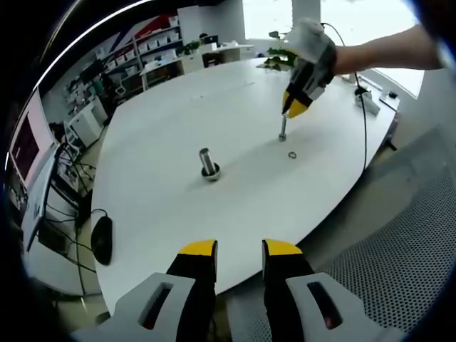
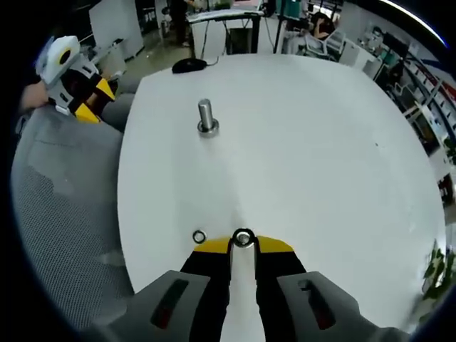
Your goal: Place the washer onto the threaded stud by aligning its center hole with the stud, sliding it down to the base, and recovering from edge contact or off-axis alignment until the washer reaches the visible bottom stop.
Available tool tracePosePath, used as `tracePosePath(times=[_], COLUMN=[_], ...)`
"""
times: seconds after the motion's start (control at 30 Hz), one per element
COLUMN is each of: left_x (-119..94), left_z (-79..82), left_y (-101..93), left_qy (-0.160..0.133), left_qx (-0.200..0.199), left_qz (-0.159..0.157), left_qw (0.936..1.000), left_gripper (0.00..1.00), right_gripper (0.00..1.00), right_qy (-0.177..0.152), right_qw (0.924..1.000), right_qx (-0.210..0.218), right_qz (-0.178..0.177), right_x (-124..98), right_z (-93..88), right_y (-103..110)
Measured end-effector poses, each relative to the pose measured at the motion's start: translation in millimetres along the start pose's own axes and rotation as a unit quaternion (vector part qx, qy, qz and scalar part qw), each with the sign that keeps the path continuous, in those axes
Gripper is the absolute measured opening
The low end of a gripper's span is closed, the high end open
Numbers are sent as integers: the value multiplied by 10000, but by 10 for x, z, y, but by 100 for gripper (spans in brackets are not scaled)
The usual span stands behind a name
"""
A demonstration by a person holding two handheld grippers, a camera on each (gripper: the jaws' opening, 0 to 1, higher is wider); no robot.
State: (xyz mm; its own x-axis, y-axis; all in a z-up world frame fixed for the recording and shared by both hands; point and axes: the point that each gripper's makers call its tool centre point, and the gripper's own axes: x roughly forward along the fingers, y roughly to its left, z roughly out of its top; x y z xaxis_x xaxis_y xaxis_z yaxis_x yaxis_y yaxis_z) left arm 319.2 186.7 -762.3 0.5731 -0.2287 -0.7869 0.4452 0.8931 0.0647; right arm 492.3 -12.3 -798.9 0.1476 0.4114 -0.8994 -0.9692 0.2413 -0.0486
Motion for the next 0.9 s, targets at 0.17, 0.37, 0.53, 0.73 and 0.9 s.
tracePosePath(times=[0.17,0.37,0.53,0.73,0.9], left_x=[2,9,4,4,4], left_z=[2,-4,-7,-6,1], left_y=[1,-7,-11,-12,-8], left_qy=[-1,19,27,24,7], left_qx=[6,36,32,28,16], left_qz=[-1,-10,-13,-21,-26], left_qw=[10000,10000,10000,10000,10000], left_gripper=[23,23,23,23,23], right_gripper=[13,13,13,13,13], right_qy=[112,187,196,232,245], right_qw=[9999,9998,9998,9997,9997], right_qx=[-47,-82,-73,-39,-52], right_qz=[20,28,26,9,20], right_x=[28,50,68,76,68], right_z=[-30,-39,-26,-32,-39], right_y=[-20,-12,-25,-46,-31])
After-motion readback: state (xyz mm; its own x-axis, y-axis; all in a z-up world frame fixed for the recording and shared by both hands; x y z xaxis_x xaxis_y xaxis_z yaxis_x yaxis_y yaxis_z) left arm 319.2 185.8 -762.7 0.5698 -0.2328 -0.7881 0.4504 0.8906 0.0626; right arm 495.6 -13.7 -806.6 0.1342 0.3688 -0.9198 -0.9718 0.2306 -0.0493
